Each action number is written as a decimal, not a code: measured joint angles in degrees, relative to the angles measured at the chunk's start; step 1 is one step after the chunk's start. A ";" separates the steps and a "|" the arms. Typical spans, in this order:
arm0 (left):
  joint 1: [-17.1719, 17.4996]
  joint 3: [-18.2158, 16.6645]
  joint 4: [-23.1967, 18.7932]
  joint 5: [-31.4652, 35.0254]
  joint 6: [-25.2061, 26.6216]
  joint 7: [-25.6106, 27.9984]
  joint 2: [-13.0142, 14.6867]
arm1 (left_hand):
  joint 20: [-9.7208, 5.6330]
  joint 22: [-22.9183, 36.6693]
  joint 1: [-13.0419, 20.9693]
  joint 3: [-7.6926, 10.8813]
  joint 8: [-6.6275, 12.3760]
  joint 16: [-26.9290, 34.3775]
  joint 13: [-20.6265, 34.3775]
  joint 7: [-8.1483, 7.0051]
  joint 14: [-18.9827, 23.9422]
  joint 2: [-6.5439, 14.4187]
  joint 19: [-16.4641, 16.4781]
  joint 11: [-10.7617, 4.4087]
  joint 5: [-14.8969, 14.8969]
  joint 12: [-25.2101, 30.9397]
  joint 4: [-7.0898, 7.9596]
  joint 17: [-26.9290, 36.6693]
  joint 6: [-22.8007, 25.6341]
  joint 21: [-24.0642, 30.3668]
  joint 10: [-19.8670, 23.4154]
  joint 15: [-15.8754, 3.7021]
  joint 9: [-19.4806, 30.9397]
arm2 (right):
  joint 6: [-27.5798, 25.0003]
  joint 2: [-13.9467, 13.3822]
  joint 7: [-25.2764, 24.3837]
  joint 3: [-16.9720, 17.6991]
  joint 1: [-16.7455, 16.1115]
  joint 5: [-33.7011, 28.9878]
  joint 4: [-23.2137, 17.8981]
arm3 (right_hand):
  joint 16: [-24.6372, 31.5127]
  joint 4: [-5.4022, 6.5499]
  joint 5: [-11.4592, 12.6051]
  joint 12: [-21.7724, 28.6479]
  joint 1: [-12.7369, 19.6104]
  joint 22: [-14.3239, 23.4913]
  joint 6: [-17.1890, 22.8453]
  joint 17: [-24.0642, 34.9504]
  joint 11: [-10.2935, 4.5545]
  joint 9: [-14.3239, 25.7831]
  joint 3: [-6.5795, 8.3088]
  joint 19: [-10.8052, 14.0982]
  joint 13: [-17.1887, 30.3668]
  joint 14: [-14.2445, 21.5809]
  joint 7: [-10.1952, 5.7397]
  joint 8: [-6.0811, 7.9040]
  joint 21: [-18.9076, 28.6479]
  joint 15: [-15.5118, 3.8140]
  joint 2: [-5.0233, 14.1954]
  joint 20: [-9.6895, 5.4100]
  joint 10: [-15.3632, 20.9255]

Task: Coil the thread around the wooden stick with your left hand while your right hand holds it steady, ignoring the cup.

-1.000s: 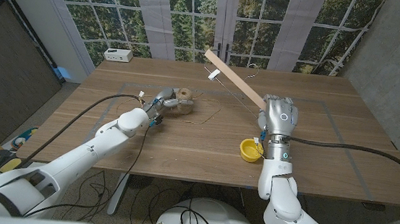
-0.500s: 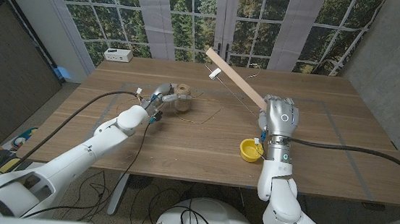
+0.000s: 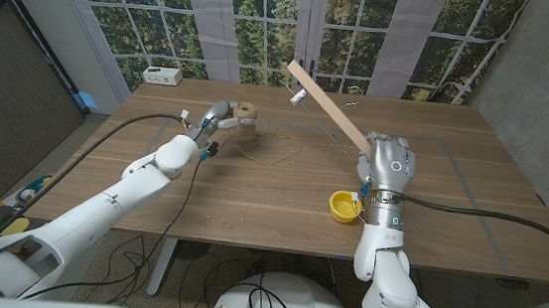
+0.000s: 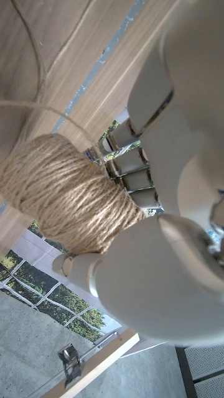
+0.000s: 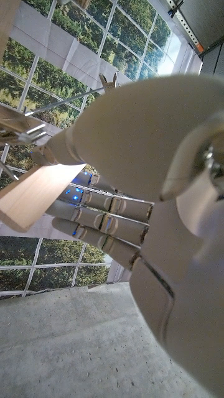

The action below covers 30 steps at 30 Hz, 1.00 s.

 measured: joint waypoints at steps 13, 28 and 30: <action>-2.35 -1.78 -0.75 -1.84 0.27 -0.62 -0.12 | -0.52 0.01 0.00 0.02 -0.07 -0.12 0.83 0.21 0.71 0.00 0.52 0.01 0.00 0.44 -0.02 0.00 0.21 0.22 0.01 0.10 0.53 | 2.41 -0.51 -1.65 0.03 -0.80 0.77 -0.90 | -0.40 0.00 0.00 -0.29 0.00 -0.26 -0.01 0.52 -0.01 0.00 0.00 -0.30 0.36 0.10 -0.01 0.00 0.47 0.10 0.00 0.11 0.00; -8.11 -1.68 -0.94 0.08 2.64 -2.37 0.14 | -0.51 0.01 0.00 0.34 0.17 -0.56 1.00 0.72 1.13 0.00 0.50 0.41 0.00 0.82 -0.34 0.00 0.72 0.66 0.41 0.32 1.06 | 4.01 -0.33 -1.10 -1.42 0.23 -0.19 0.01 | -0.83 0.01 0.02 -0.44 0.00 -0.53 -0.02 1.01 -0.01 0.00 -0.01 -0.83 0.39 0.11 -0.02 0.00 1.38 0.10 0.00 0.18 0.00; -9.90 -1.44 -0.78 0.41 3.06 -2.89 0.15 | -0.51 0.01 0.00 0.34 0.17 -0.57 1.22 0.73 1.13 0.00 0.50 0.41 0.00 0.82 -0.34 0.00 0.72 0.66 0.41 0.31 1.06 | 4.18 -0.25 -0.92 -1.65 0.43 -0.60 0.34 | -0.85 0.00 0.06 -0.44 0.00 -0.53 -0.02 1.25 -0.01 0.00 -0.01 -0.91 0.39 0.11 -0.02 0.00 1.78 0.10 0.00 0.09 0.00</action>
